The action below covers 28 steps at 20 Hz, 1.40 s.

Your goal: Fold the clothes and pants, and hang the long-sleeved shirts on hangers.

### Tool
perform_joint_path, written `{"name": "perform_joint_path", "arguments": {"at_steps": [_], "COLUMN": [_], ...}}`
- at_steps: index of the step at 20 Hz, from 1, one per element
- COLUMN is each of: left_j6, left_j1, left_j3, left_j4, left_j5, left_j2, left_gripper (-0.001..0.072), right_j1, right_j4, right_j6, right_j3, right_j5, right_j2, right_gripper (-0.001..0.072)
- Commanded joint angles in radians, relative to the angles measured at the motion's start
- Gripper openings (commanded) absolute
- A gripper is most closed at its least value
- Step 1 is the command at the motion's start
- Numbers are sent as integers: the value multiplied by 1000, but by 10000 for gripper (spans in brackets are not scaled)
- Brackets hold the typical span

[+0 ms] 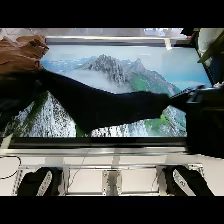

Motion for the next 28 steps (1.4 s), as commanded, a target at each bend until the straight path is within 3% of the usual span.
{"name": "perform_joint_path", "arguments": {"at_steps": [1,4,7,9,13,17,20,21,22,23,25,28], "left_j6": [12,-4,17,64,117,117,116,116,116,116,116,109], "left_j1": [11,11,10,-10,-108,-161,-171,-171,-171,-169,-146,-47], "left_j3": [280,306,267,262,262,263,263,263,263,267,270,264], "left_j4": [69,116,116,116,117,116,113,112,111,112,113,115], "left_j5": [-78,-195,-192,-161,121,359,491,505,509,505,461,197], "left_j2": [-28,-111,-274,-433,-752,-948,-1004,-1006,-1003,-997,-959,-853], "left_gripper": [11,11,12,11,11,12,14,84,421,711,716,714], "right_j1": [0,0,2,47,249,333,336,335,333,328,291,143], "right_j4": [25,26,27,30,33,53,53,52,51,44,14,-140], "right_j6": [136,171,159,121,-8,-14,-14,-14,-14,-14,-14,18], "right_j3": [155,101,-30,-143,-229,-159,-29,13,43,65,104,135], "right_j5": [-72,-58,-108,-214,-574,-1009,-1082,-1087,-1100,-1124,-1101,-819], "right_j2": [106,63,-38,-135,-430,-702,-844,-879,-900,-908,-897,-837], "right_gripper": [15,15,15,15,15,15,17,45,218,360,360,359]}}
